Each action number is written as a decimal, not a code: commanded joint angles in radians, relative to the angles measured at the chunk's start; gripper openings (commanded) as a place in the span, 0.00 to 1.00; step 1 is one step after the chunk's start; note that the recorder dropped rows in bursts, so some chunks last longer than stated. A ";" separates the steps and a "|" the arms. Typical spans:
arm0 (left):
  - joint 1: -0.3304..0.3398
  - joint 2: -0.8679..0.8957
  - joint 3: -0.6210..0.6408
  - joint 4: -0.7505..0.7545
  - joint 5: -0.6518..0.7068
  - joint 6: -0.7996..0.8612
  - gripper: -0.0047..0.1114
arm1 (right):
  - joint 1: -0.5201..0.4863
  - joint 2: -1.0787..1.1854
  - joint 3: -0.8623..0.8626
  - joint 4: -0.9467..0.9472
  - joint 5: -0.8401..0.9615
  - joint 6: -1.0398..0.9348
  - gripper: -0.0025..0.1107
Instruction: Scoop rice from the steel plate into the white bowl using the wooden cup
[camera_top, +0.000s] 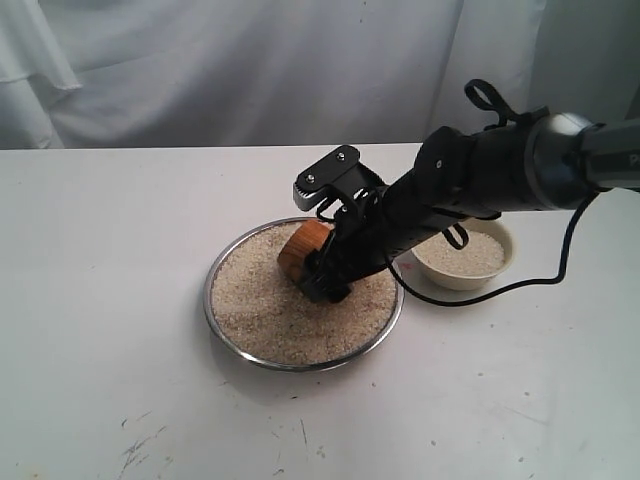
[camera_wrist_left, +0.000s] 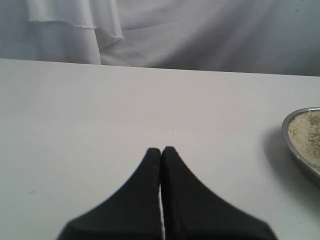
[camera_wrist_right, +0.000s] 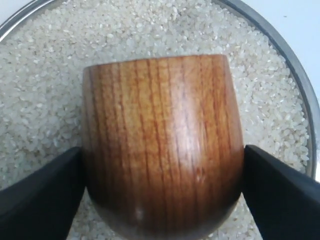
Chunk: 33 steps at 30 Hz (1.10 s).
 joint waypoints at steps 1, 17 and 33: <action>-0.003 -0.004 0.005 0.001 -0.014 -0.001 0.04 | -0.005 -0.035 -0.001 -0.038 0.020 -0.007 0.03; -0.003 -0.004 0.005 0.001 -0.014 -0.001 0.04 | -0.005 -0.202 -0.001 -0.136 0.125 -0.007 0.02; -0.003 -0.004 0.005 0.001 -0.014 -0.001 0.04 | -0.001 -0.230 -0.001 -0.375 0.230 -0.166 0.02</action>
